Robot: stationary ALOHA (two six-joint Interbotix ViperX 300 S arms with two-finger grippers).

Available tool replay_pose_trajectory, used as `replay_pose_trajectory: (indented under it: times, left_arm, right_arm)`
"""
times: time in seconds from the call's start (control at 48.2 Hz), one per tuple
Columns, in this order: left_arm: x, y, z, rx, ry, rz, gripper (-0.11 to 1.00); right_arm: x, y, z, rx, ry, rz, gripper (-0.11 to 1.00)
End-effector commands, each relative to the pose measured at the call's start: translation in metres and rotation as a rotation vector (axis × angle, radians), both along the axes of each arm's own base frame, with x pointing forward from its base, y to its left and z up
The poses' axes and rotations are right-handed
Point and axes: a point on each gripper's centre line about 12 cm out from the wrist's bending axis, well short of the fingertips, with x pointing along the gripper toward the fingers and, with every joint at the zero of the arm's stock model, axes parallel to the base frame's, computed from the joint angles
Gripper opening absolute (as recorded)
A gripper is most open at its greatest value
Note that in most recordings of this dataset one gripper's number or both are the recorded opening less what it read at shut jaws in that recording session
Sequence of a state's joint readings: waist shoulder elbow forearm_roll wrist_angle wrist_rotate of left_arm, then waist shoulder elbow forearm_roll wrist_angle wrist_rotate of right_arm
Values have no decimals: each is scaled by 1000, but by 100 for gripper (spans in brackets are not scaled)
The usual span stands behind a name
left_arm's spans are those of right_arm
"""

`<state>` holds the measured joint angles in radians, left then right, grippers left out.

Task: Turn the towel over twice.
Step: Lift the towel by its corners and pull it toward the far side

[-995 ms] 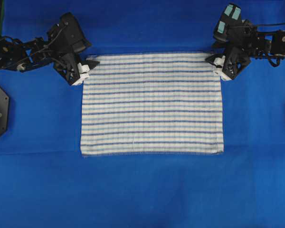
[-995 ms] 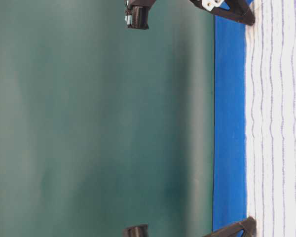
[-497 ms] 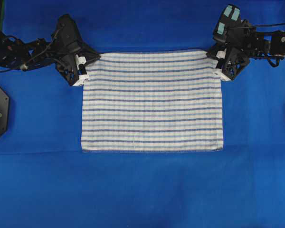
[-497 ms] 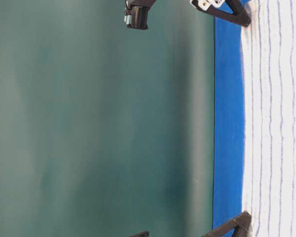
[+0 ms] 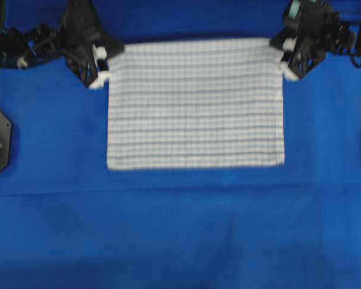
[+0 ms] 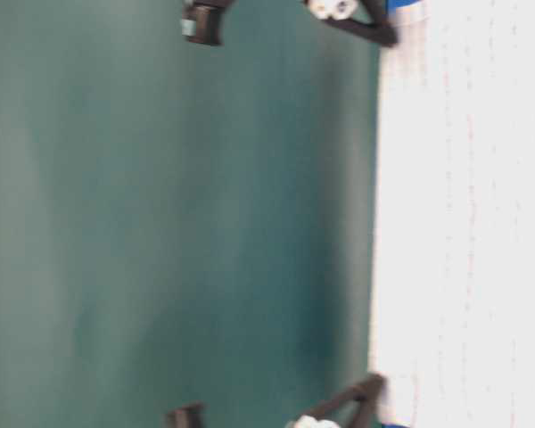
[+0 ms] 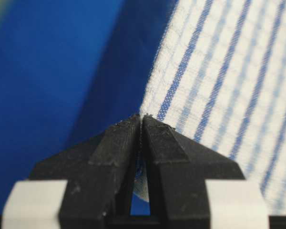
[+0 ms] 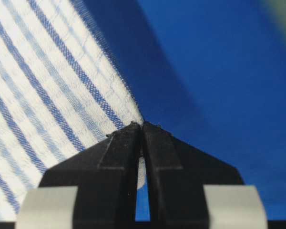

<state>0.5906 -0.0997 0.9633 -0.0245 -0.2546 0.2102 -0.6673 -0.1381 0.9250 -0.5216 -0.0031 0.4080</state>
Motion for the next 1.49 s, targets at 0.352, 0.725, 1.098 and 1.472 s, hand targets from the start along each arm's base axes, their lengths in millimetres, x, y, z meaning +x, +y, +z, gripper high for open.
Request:
replay_pose_trajectory:
  times: [0.352, 0.725, 1.098, 1.472]
  left_arm:
    - [-15, 63, 92, 140, -151, 163, 2]
    - [-11, 74, 158, 211, -230, 174, 2]
    - [-18, 40, 208, 254, -300, 115, 2]
    - [-28, -18, 206, 216, -295, -10, 2]
  right_arm:
    - [-16, -52, 101, -255, -94, -106, 4]
    - [-16, -72, 159, -382, -116, -153, 4]
    - [-28, -31, 221, -490, -251, -121, 4]
    - [-39, 35, 208, -391, -208, -52, 4]
